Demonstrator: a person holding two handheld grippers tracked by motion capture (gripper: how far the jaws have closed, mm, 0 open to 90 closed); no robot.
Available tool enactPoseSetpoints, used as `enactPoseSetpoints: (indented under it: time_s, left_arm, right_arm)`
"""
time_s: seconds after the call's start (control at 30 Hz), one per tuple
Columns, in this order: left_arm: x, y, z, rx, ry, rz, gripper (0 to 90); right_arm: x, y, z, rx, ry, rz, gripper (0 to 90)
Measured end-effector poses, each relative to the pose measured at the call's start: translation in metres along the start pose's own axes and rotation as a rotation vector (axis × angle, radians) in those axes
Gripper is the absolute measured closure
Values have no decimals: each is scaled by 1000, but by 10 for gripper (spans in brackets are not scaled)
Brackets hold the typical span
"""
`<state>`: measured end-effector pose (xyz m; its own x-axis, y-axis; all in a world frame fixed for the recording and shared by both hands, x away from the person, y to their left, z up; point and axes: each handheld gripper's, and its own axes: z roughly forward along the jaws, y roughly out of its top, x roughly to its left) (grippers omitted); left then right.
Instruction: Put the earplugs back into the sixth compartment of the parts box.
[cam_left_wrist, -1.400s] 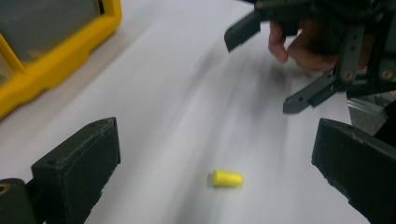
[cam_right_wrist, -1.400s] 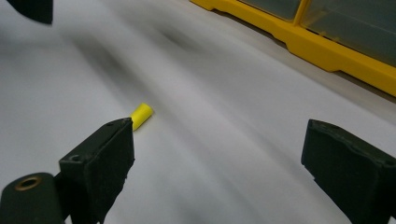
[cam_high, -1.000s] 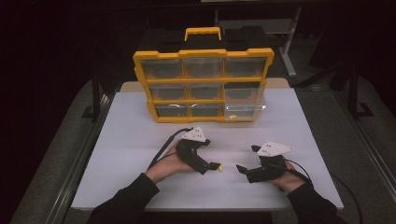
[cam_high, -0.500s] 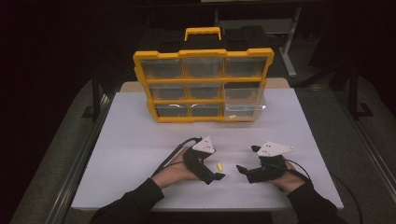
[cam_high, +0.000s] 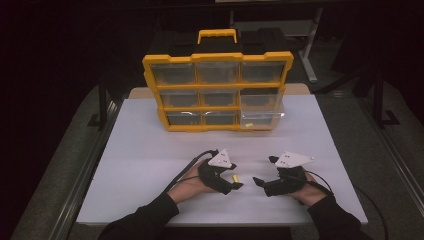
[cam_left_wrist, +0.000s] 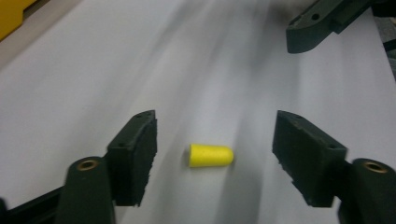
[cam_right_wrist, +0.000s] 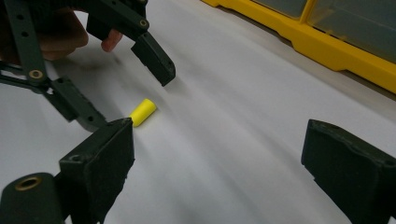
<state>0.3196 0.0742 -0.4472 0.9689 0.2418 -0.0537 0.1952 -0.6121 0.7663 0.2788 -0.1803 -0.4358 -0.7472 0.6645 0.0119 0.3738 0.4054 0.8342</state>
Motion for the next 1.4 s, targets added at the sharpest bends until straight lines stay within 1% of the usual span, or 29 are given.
enactPoseSetpoints:
  time_s: [0.03, 0.1, 0.17, 0.33, 0.57, 0.73, 0.9, 1.1, 1.23, 1.33, 1.4]
  left_arm:
    - [0, 0, 0, 2, 2, 2, 365]
    - [0, -1, 1, 7, -6, 1, 409]
    - [0, -2, 2, 18, -10, 10, 447]
    - [-1, -3, 4, 29, -17, 11, 499]
    - [-1, -4, 6, 34, 1, 18, 579]
    - [0, -4, 6, 33, 18, 17, 659]
    - [0, -4, 6, 33, 22, 17, 687]
    - [1, -3, 4, 37, 19, 10, 696]
    - [3, -2, 0, 28, 13, 2, 696]
    - [5, -1, -4, 13, 11, -13, 696]
    - [7, -1, -7, 5, 9, -16, 696]
  right_arm:
    - [0, 0, 0, 0, 1, 0, 86]
    - [0, 0, 0, -1, 0, -1, 86]
    - [0, 0, 0, -1, 0, 1, 86]
    - [0, 0, 0, 0, 0, -2, 86]
    - [0, 0, 0, -1, 2, -2, 86]
    - [0, 0, 0, 0, 2, -1, 86]
    - [0, 0, 0, 2, 2, -1, 86]
    - [0, 0, -1, -2, 2, -2, 86]
    - [0, 0, 0, -1, 3, -2, 86]
    - [0, 0, 0, -1, 3, -3, 86]
    - [0, 0, 0, -2, 3, -3, 86]
